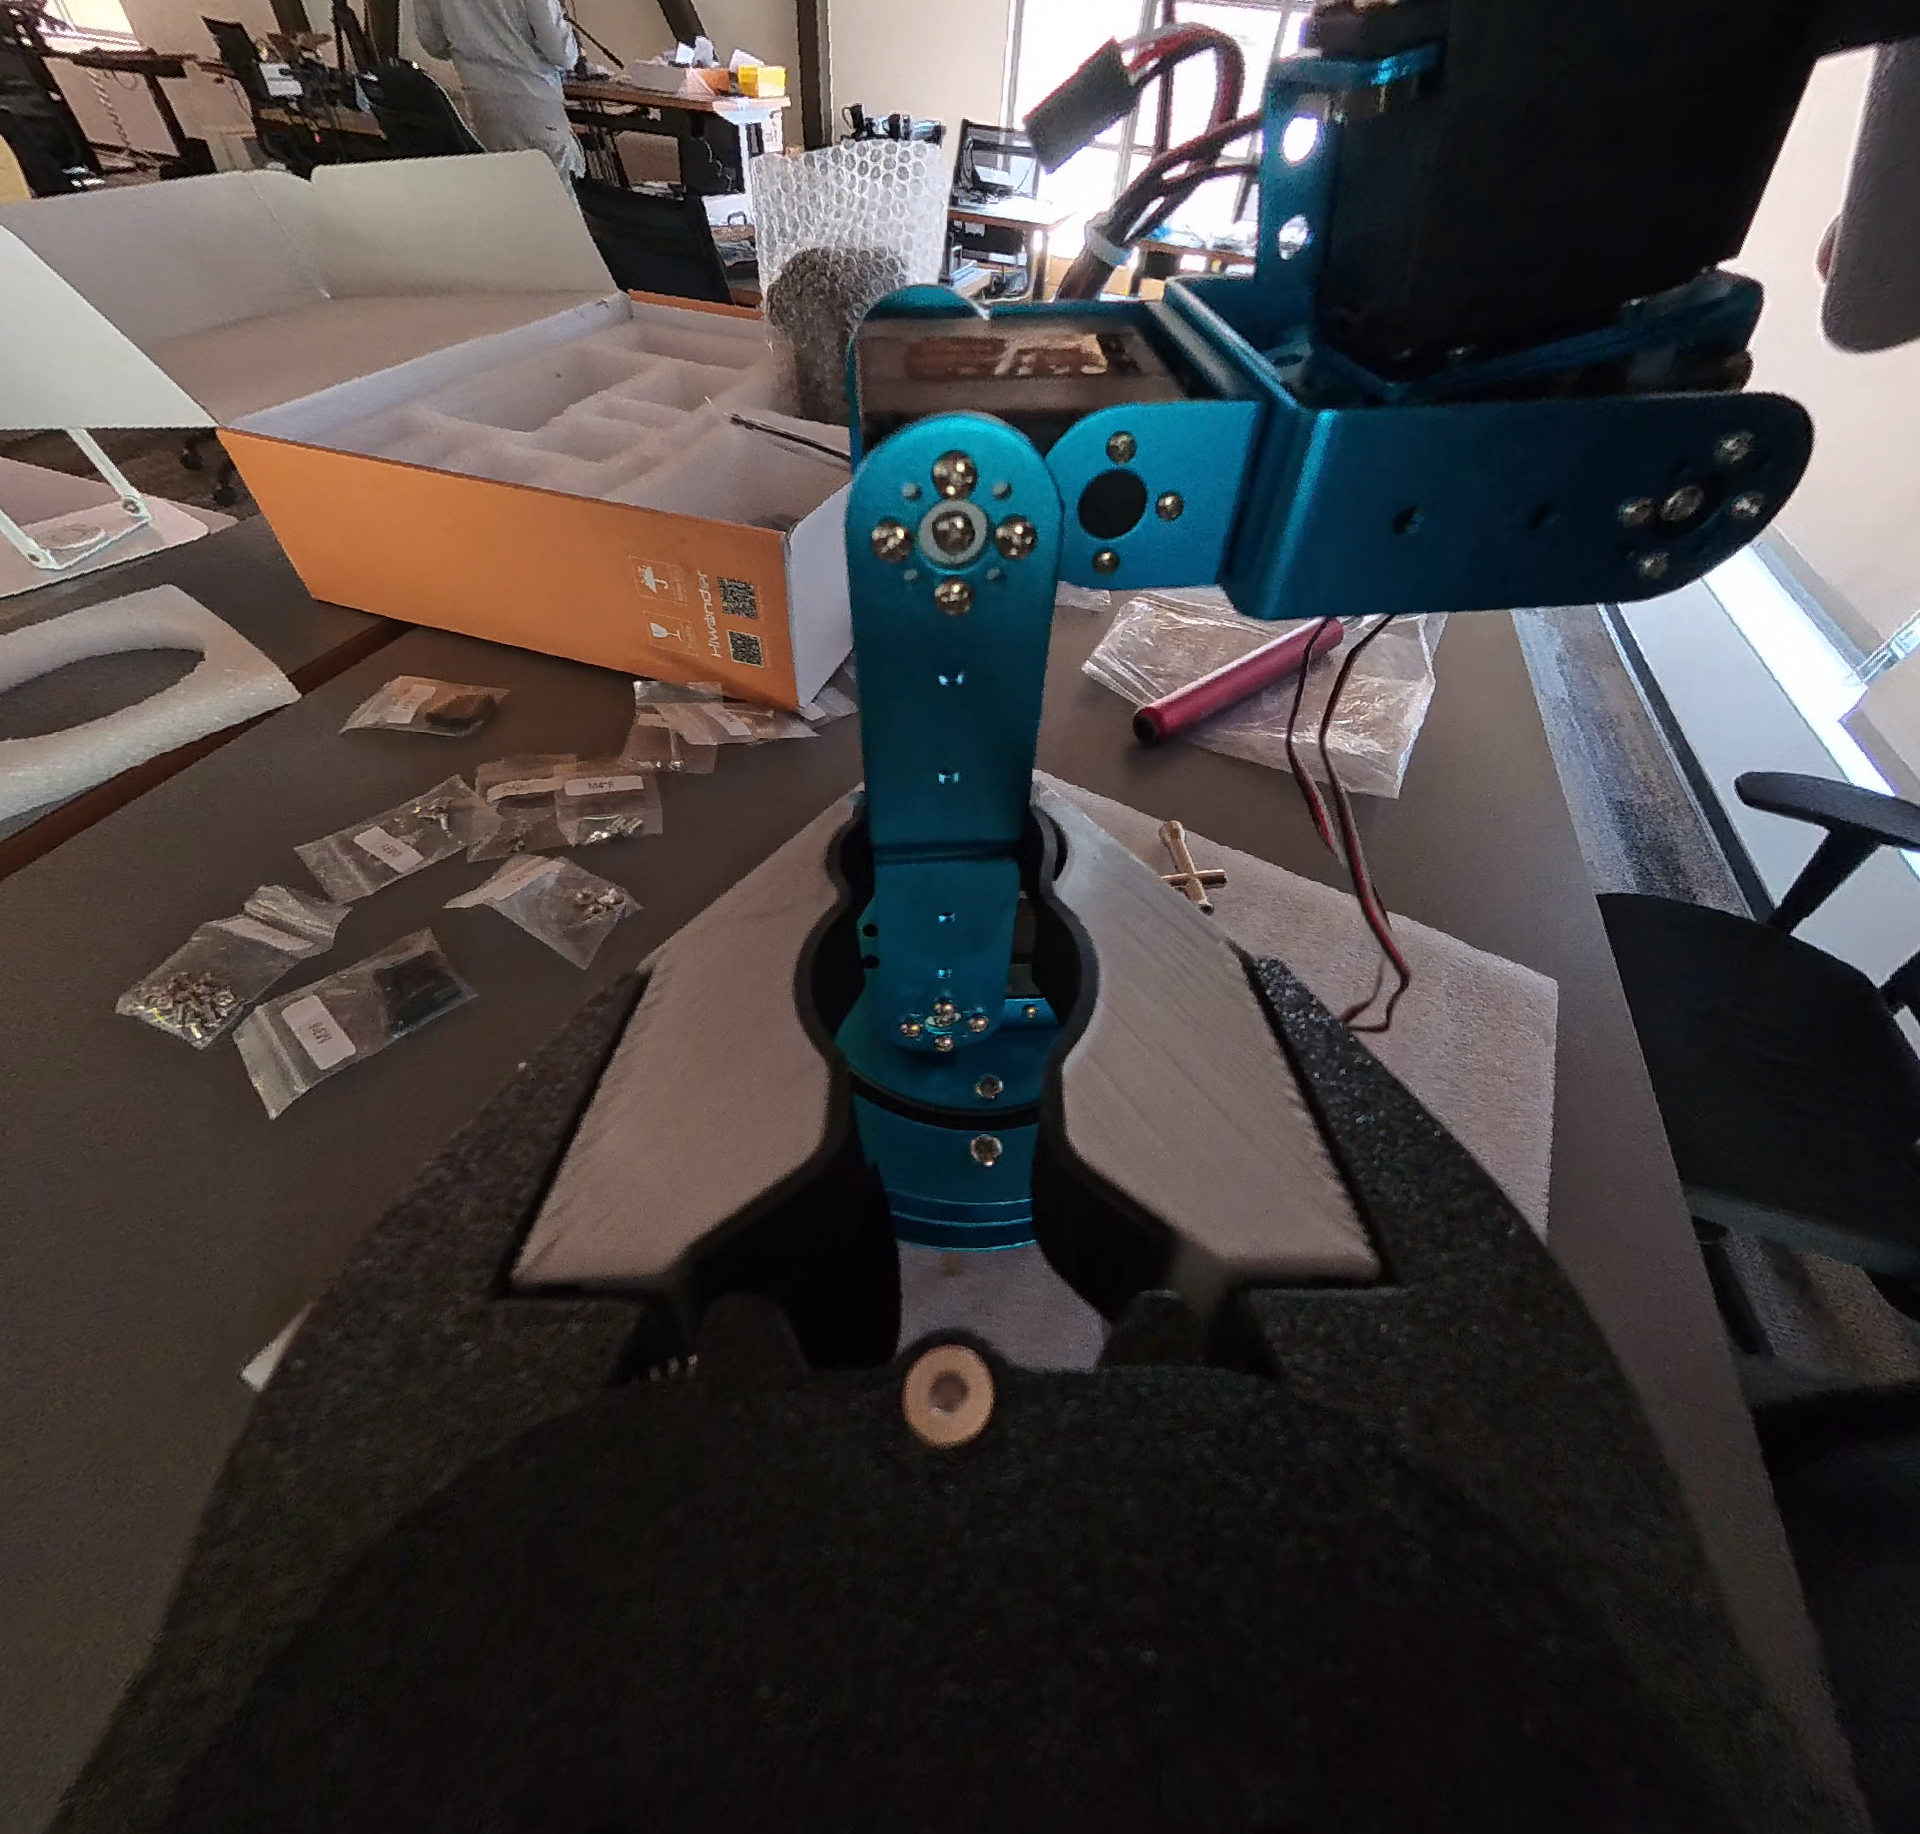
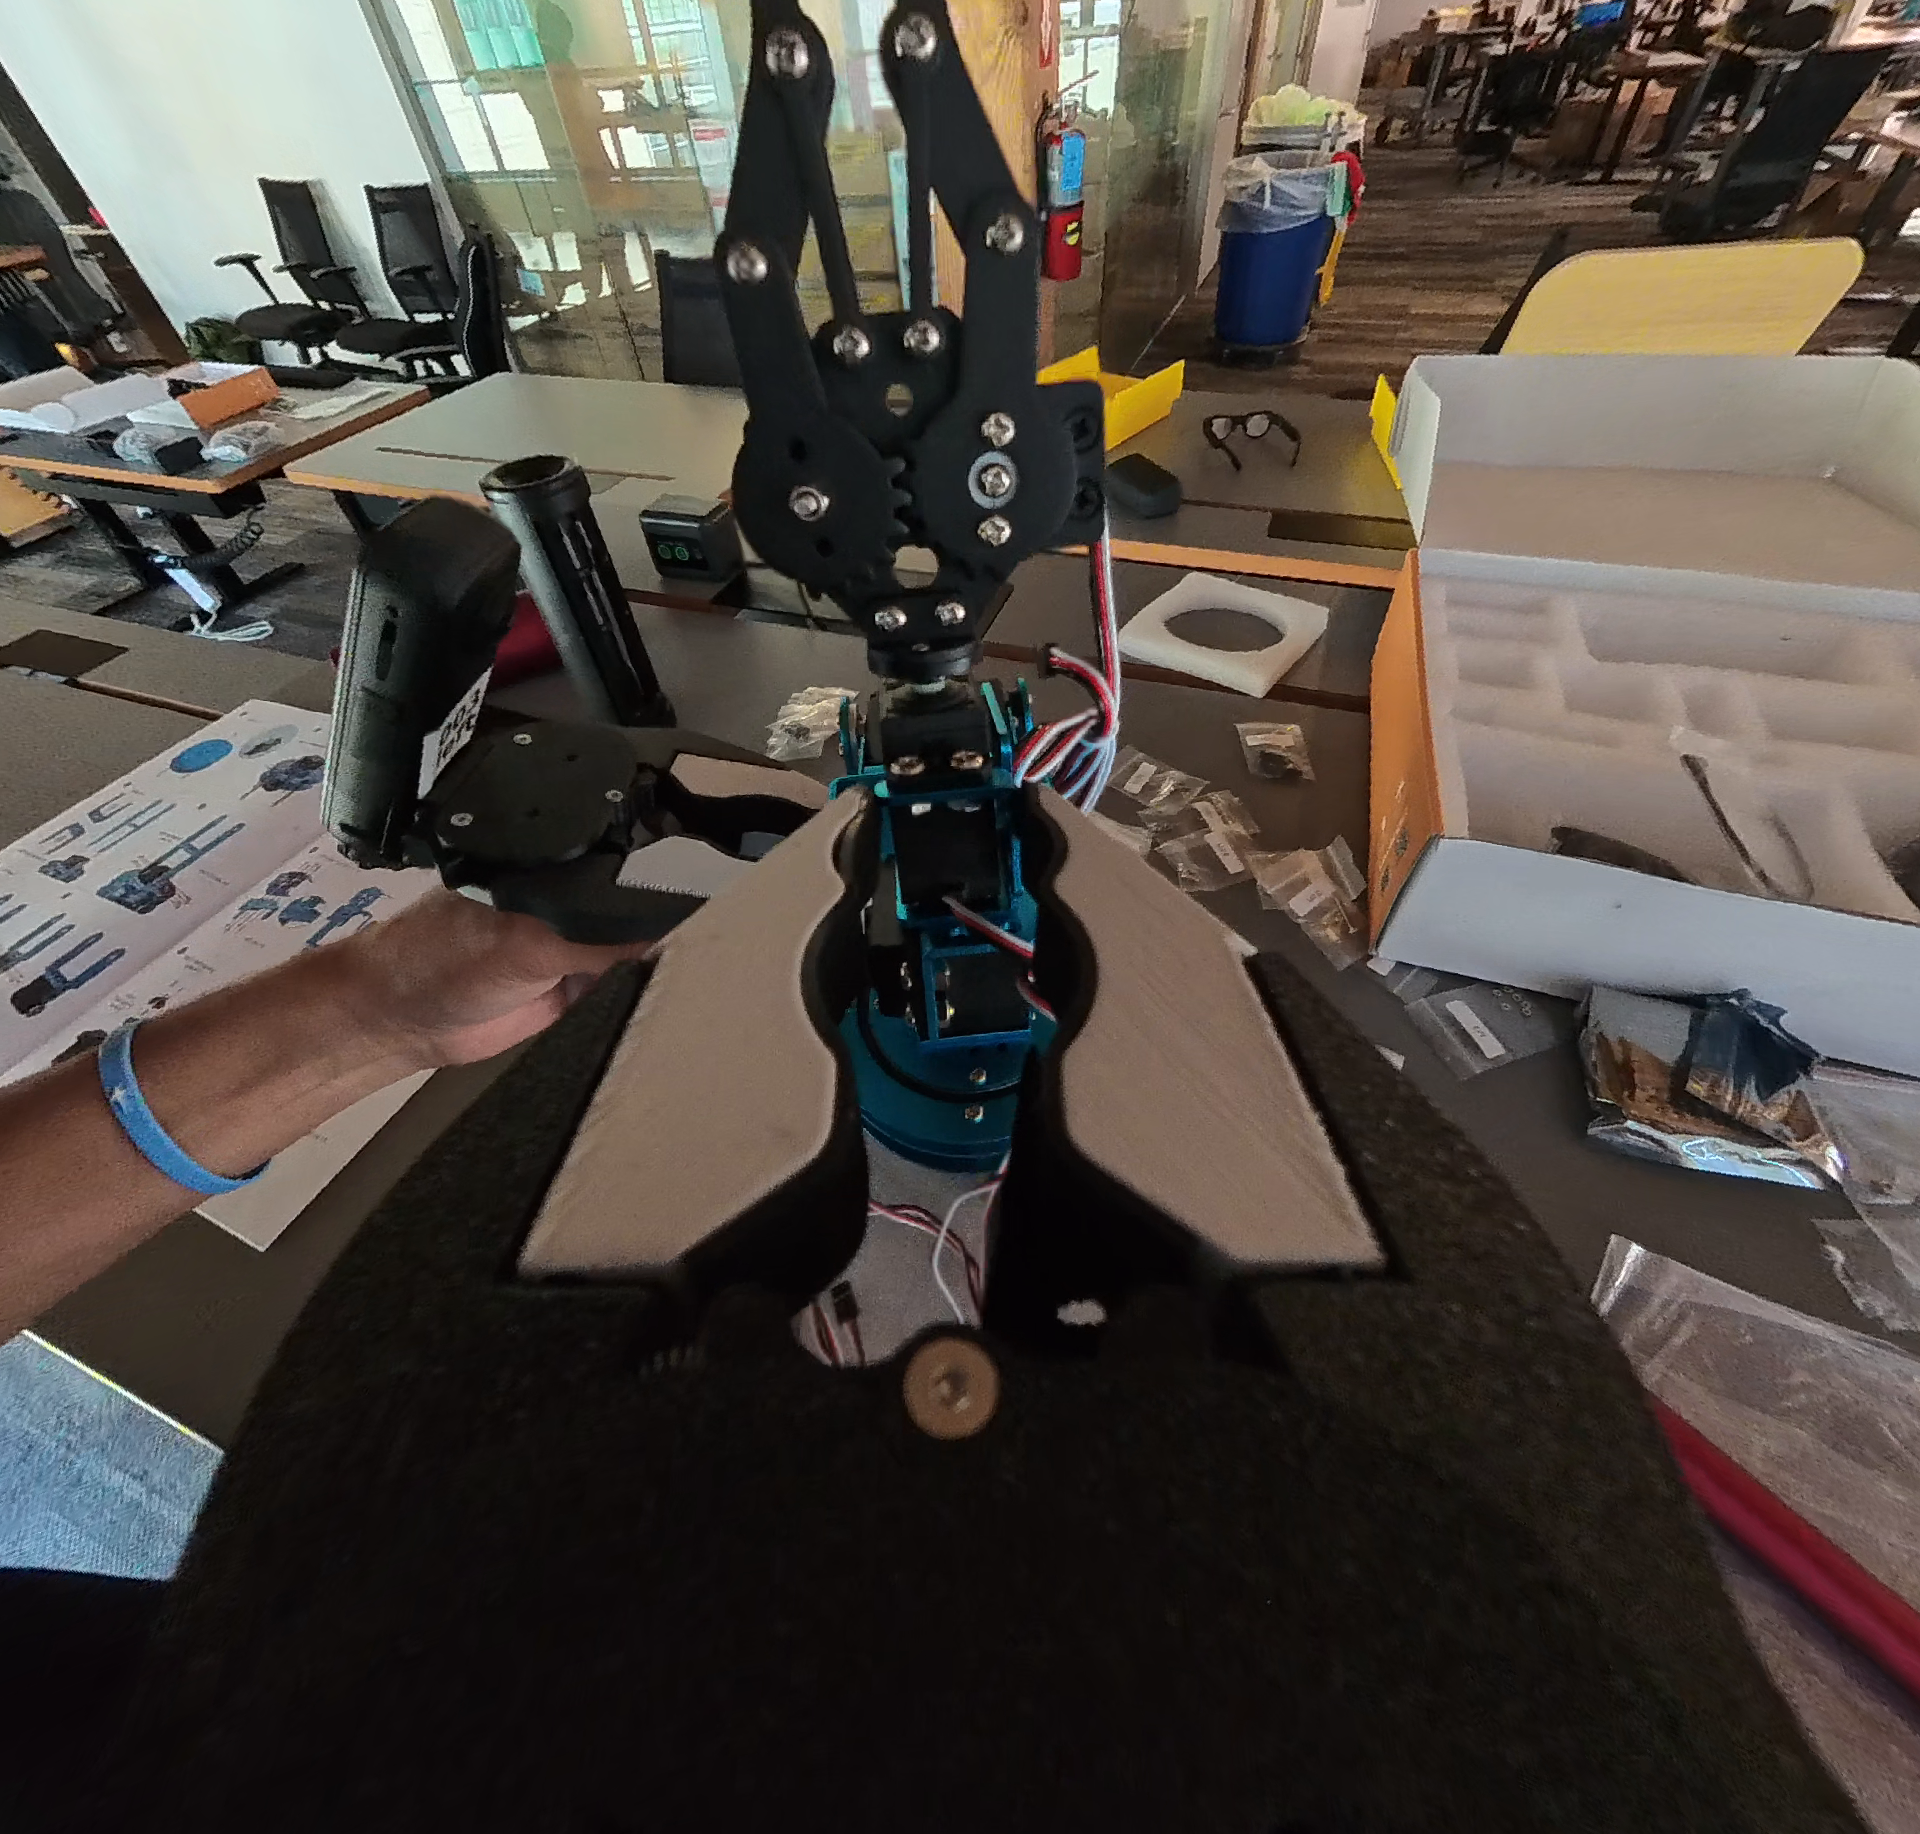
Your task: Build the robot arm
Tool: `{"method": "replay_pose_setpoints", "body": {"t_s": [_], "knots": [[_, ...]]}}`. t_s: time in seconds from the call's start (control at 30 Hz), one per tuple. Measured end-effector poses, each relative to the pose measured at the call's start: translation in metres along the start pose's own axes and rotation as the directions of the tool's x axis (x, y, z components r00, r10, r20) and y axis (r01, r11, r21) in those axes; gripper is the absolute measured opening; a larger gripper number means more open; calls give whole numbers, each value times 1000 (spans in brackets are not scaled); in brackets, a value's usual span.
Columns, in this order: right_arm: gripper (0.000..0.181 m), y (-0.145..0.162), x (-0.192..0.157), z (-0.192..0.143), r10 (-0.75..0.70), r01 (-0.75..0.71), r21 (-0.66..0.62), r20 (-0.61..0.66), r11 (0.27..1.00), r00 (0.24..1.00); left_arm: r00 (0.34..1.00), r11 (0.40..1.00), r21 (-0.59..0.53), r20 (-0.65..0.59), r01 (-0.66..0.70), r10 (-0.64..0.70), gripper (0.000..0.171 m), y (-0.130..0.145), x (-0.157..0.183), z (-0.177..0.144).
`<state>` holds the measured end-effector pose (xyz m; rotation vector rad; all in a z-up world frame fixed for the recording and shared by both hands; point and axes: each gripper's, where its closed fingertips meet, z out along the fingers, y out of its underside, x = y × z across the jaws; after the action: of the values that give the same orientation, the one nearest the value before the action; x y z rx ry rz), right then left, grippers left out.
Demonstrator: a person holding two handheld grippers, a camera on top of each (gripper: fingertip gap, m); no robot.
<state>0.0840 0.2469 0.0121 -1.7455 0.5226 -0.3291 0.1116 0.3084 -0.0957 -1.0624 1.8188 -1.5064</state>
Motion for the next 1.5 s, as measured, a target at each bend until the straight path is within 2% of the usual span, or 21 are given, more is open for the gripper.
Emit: {"method": "replay_pose_setpoints", "body": {"t_s": [0.17, 0.27, 0.33, 0.4, 0.47, 0.53, 0.57, 0.63, 0.7, 0.77, 0.87, 0.93, 0.97, 1.0, 1.1, 1.13, 1.17, 1.3, 1.4, 1.43, 1.5], "knots": [[24, 0, 0, 1, -25, 26, -30, 15, 999, 1000, 1000, 1000, 1, -4, 24, -24, 27, 0, -1, 0], [29, 2, -3, -5, -14, 14, 1, 88, 1000, 996, 999, 999, -1, -7, 34, -34, 28, 0, 1, 0], [40, 4, 14, -29, -3, 1, 24, 79, 1000, 997, 999, 999, -9, -3, 44, -44, 28, 0, 4, 0], [31, 16, 53, -65, -11, 10, 23, 45, 1000, 999, 998, 998, -18, 18, 58, -58, 29, 1, 4, -1], [39, 56, 112, -91, -51, 47, -117, -29, 992, 998, 997, 997, -12, 42, 72, -72, 30, 1, 4, -3], [38, 119, 174, -98, -150, 115, -366, -66, 923, 987, 992, 995, 3, 70, 102, -102, 45, -1, 3, -10], [38, 143, 201, -95, -199, 151, -430, -68, 890, 978, 989, 993, 11, 93, 117, -118, 51, -2, 3, -15], [39, 176, 230, -87, -183, 168, -468, 13, 867, 983, 978, 989, 19, 150, 145, -146, 58, -1, 3, -34], [41, 194, 243, -77, -159, 195, -513, 113, 836, 981, 962, 985, 41, 210, 170, -175, 57, -1, 10, -61], [38, 211, 250, -66, -209, 302, -589, 223, 749, 952, 952, 976, 59, 212, 211, -219, 56, -2, 32, -84], [32, 238, 251, -58, -179, 451, -711, 426, 540, 887, 963, 963, -22, 33, 268, -267, 52, -1, 104, -88], [33, 250, 259, -56, -159, 530, -756, 512, 384, 844, 957, 961, -89, -109, 261, -270, 50, -2, 158, -75], [26, 247, 255, -50, -141, 562, -742, 553, 366, 821, 948, 961, -103, -168, 256, -270, 49, -3, 181, -64], [25, 248, 255, -48, -141, 595, -741, 583, 311, 800, 939, 962, -121, -217, 247, -268, 49, -3, 202, -52], [20, 248, 255, -46, -204, 711, -679, 681, 184, 703, 943, 968, -143, -234, 208, -237, 47, 6, 233, -1], [20, 247, 255, -44, -208, 714, -675, 683, 189, 700, 950, 969, -142, -213, 201, -228, 47, 10, 237, 17], [20, 244, 255, -42, -210, 708, -669, 676, 227, 706, 957, 971, -137, -189, 196, -220, 47, 12, 240, 35], [19, 209, 248, -51, -155, 594, -660, 599, 459, 786, 970, 978, -63, -126, 200, -206, 47, 6, 244, 98], [19, 157, 235, -64, -67, 409, -574, 523, 710, 850, 973, 977, -16, -86, 212, -213, 50, -2, 237, 144], [19, 135, 227, -70, -20, 322, -515, 508, 794, 861, 978, 980, -8, -68, 198, -198, 52, -4, 234, 158], [19, 88, 211, -83, 57, 141, -353, 495, 925, 867, 988, 987, 15, 1, 157, -157, 66, -13, 223, 180]]}}
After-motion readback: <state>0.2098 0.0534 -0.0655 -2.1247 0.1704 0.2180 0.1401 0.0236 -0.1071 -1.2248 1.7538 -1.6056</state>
